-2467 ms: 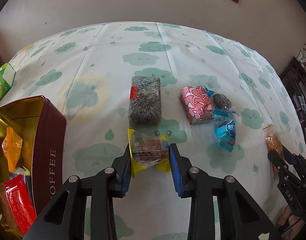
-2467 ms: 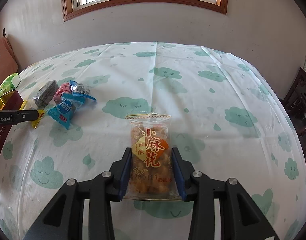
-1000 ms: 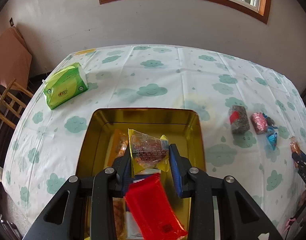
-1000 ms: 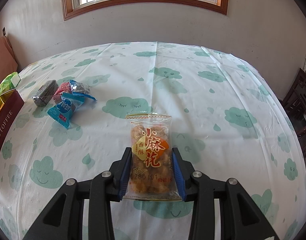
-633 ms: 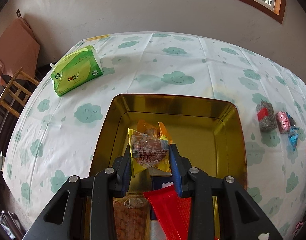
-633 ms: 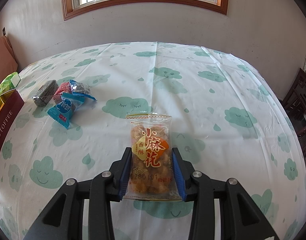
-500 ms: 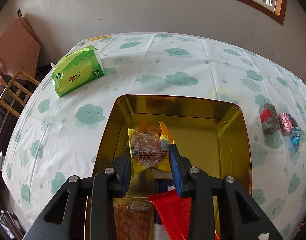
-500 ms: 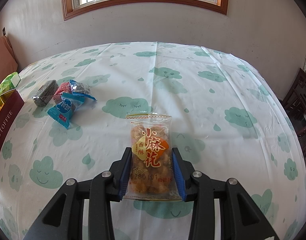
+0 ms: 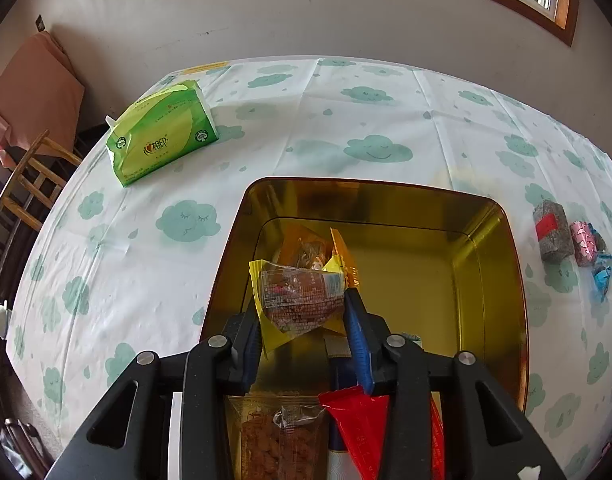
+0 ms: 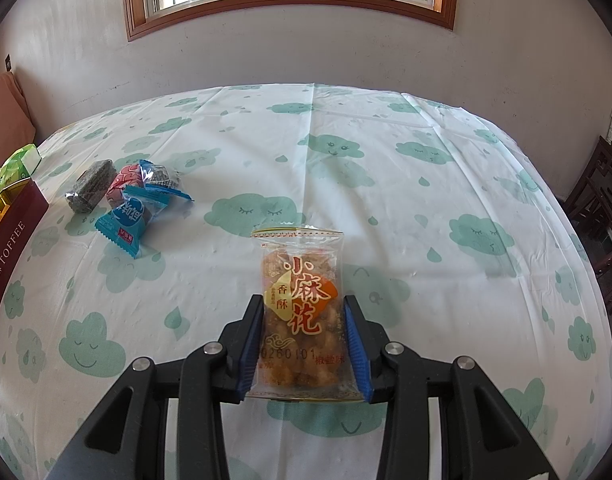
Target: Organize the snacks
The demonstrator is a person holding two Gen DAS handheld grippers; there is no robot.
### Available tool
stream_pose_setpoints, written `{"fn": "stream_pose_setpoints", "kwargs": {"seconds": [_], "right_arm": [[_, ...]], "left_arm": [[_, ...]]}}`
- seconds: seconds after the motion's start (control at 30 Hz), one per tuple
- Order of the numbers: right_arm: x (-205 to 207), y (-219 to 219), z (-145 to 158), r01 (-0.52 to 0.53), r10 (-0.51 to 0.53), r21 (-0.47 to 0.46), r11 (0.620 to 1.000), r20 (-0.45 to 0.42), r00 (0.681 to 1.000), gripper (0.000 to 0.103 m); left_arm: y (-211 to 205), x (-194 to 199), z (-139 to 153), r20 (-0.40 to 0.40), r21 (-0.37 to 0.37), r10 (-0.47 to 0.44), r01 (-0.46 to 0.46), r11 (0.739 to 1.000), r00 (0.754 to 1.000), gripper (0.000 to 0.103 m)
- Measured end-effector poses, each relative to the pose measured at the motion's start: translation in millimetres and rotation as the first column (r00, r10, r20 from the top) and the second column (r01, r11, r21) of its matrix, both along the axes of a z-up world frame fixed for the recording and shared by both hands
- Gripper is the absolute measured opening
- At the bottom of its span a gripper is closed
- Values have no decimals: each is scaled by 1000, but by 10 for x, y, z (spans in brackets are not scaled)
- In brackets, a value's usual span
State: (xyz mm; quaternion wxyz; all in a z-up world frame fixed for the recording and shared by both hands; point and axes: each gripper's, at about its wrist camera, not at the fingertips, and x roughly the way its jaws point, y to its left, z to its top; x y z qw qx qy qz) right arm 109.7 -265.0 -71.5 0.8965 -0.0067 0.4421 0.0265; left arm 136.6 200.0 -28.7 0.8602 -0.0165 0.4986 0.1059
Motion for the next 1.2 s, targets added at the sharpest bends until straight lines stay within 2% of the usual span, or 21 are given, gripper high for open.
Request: {"fn": "stream_pose_setpoints", "kwargs": {"seconds": [0.13, 0.33, 0.47, 0.6, 0.7, 1.2], "right_arm": [[0, 1, 1, 0, 0, 0, 1000, 0, 1000, 40], [1, 1, 1, 0, 0, 0, 1000, 0, 1000, 40], [1, -1, 0, 1, -1, -1, 1000, 0, 1000, 40], [1, -2, 0, 1, -1, -1, 1000, 0, 1000, 40], [1, 0, 0, 1, -1, -1, 1000, 0, 1000, 40], [0, -1, -2, 1, -1, -1, 1000, 0, 1000, 40]], "left_arm": [[-13, 2, -13, -7, 6, -2, 2, 1000, 1000, 39], [-25, -19, -20, -13, 15, 0, 0, 1000, 1000, 50], [-24, -45, 19, -5, 11, -4, 4, 1000, 1000, 53], [-32, -96, 89, 10, 3, -5, 5, 1000, 1000, 62], [-49, -145, 151, 20, -3, -11, 11, 1000, 1000, 63], [-193, -675, 359, 66, -12, -17, 17, 1000, 998, 75]]}}
